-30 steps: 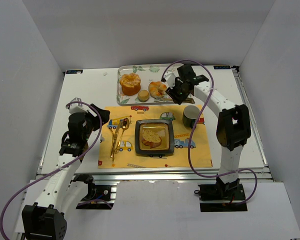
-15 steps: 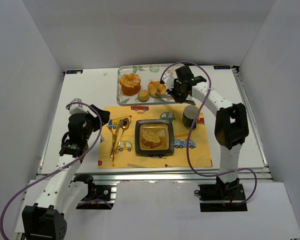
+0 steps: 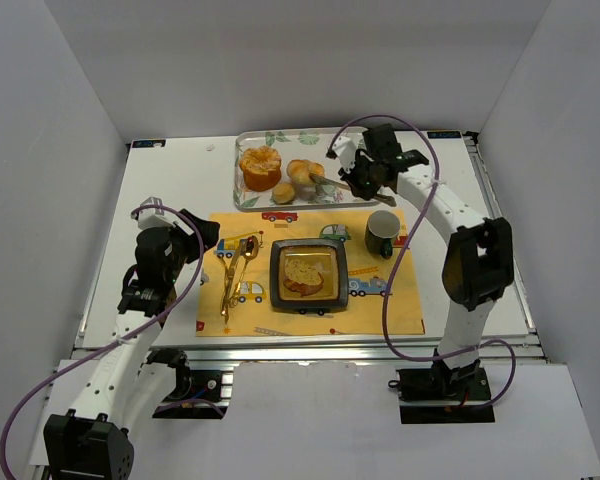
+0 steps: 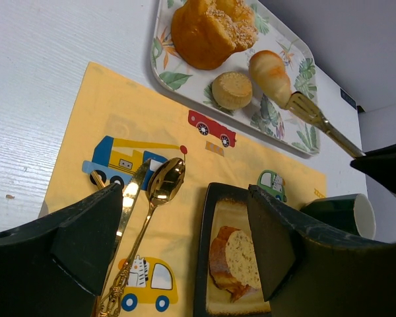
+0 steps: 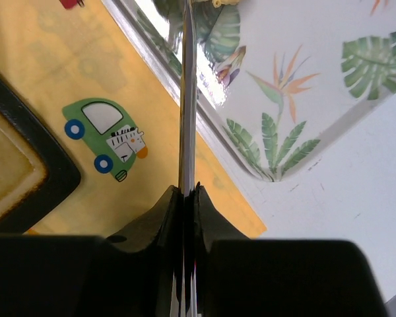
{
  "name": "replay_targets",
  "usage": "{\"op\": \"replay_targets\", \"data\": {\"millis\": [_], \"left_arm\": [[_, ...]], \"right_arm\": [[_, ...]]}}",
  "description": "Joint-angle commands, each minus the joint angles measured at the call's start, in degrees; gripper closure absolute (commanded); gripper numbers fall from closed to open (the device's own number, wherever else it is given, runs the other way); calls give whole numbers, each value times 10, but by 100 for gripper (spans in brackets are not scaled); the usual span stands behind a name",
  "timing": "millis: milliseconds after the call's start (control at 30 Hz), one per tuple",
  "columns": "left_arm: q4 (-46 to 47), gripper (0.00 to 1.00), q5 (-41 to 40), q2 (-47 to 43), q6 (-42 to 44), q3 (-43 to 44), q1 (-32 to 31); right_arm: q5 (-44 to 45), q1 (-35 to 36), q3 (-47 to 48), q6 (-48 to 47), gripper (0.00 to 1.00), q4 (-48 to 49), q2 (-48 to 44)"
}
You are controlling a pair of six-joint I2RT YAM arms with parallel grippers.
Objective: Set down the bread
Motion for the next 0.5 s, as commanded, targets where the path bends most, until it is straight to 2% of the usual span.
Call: {"op": "replay_targets", "data": {"millis": [0,167,233,467], "left_arm": [[7,15,6,-13,2,-1,3],[6,15,6,-16,2,-1,2],[5,15,6,-16,2,1,2],[0,15,6,-19,6,4,2]], "right_arm": [[-35,-5,-21,13,100,34,-68],[-57,-6,-72,10,100,37,-122],[-92,-6,-109,6,100,34,-144],[-182,-3,-251,-37,100,4,-306]]}}
